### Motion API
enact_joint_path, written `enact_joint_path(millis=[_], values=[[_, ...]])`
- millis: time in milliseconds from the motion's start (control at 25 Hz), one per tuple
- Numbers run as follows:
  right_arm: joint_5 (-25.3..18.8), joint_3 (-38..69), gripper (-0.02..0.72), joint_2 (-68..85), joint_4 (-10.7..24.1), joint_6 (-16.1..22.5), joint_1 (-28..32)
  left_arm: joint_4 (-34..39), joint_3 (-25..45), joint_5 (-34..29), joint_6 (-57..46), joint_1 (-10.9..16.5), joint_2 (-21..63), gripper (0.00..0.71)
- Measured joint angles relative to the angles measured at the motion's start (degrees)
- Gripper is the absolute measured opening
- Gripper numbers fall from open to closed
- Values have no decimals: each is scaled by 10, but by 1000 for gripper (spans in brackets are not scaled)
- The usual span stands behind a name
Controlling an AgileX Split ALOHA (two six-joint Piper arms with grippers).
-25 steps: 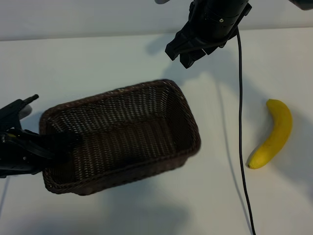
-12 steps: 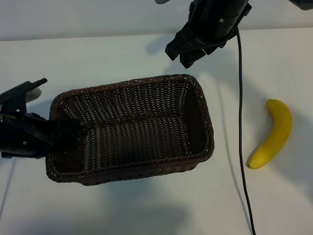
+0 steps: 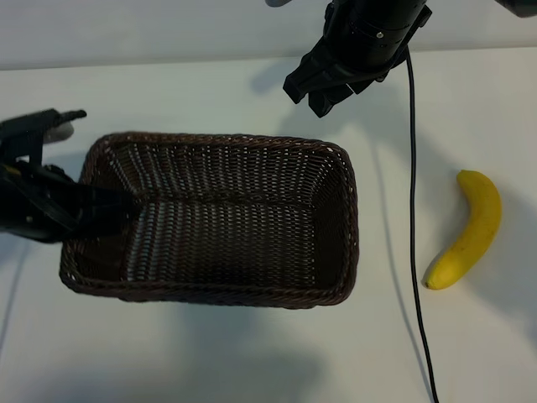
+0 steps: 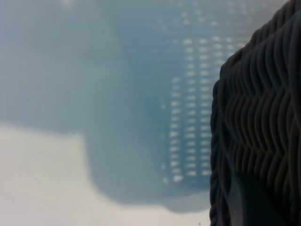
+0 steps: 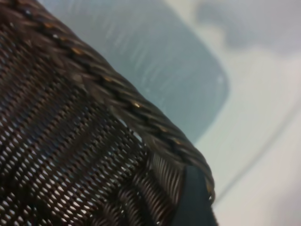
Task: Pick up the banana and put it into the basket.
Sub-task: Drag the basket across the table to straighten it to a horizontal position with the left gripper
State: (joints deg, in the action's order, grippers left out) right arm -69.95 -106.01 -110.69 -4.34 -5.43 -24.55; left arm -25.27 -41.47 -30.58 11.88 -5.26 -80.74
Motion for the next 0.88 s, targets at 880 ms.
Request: enact_joint_path(millis=[880], values=[[0,0,512,0,-1,0,0,-5,-87,46,1,0,-99,150]])
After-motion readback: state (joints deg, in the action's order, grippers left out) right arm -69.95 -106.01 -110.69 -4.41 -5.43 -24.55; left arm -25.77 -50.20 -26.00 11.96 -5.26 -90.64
